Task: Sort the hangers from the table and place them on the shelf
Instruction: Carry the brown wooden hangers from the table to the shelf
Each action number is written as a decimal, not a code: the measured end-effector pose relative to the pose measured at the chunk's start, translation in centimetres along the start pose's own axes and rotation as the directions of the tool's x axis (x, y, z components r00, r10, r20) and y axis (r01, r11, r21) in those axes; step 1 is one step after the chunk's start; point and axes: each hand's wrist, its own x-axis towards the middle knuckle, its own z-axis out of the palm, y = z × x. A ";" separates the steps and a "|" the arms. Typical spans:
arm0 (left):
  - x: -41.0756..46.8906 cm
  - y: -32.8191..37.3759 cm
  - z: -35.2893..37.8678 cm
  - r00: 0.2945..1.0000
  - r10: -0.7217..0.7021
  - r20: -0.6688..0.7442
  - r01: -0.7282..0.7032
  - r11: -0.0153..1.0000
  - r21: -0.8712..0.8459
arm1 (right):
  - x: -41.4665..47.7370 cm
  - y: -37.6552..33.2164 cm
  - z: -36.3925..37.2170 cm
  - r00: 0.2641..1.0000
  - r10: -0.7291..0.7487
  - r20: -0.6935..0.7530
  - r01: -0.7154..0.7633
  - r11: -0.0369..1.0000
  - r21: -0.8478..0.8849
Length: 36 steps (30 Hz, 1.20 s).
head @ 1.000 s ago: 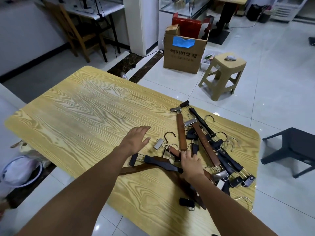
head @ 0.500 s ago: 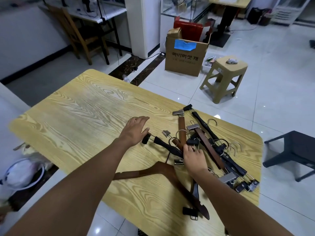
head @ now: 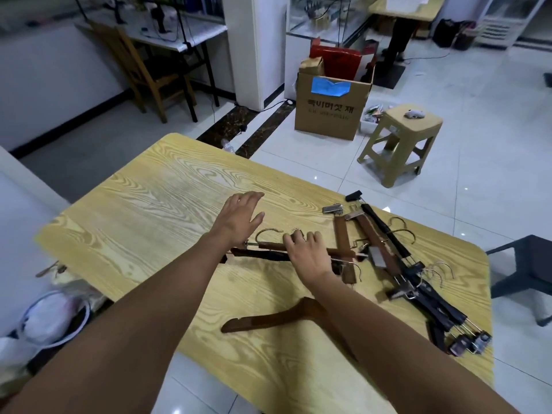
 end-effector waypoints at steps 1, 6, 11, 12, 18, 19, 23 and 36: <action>0.0 -0.8 -0.2 1.000 -0.007 -0.007 0.007 1.000 0.003 | 0.8 -1.0 -0.1 1.000 -0.014 -0.007 0.014 1.000 -0.006; -0.4 -4.5 -0.5 0.999 -0.046 -0.012 0.046 0.999 0.008 | 4.5 -5.0 0.0 0.997 -0.071 -0.016 0.071 0.997 0.002; -0.6 -7.8 -0.2 0.995 -0.097 -0.018 0.096 0.995 -0.006 | 7.4 -8.2 0.7 0.997 -0.076 -0.031 0.078 0.996 0.053; -0.7 -8.5 -0.2 0.994 -0.105 -0.028 0.105 0.994 -0.009 | 7.9 -8.8 0.9 0.997 -0.075 -0.028 0.077 0.995 0.070; -0.1 -11.5 -0.9 0.991 -0.112 -0.071 0.113 0.993 0.021 | 10.5 -11.0 2.7 0.998 -0.039 0.058 0.033 0.994 0.103; 0.1 -11.8 -1.0 0.990 -0.116 -0.074 0.118 0.993 0.018 | 10.9 -11.0 3.0 0.996 -0.011 0.085 0.002 0.994 0.105; 0.8 -12.7 -1.0 0.990 -0.123 -0.067 0.125 0.992 0.026 | 11.7 -10.7 4.9 0.968 0.043 0.246 -0.065 0.994 0.085; 1.5 -9.6 2.0 0.996 -0.064 0.060 0.065 0.998 -0.016 | 6.4 -8.0 9.1 0.989 -0.027 0.148 -0.015 0.961 0.276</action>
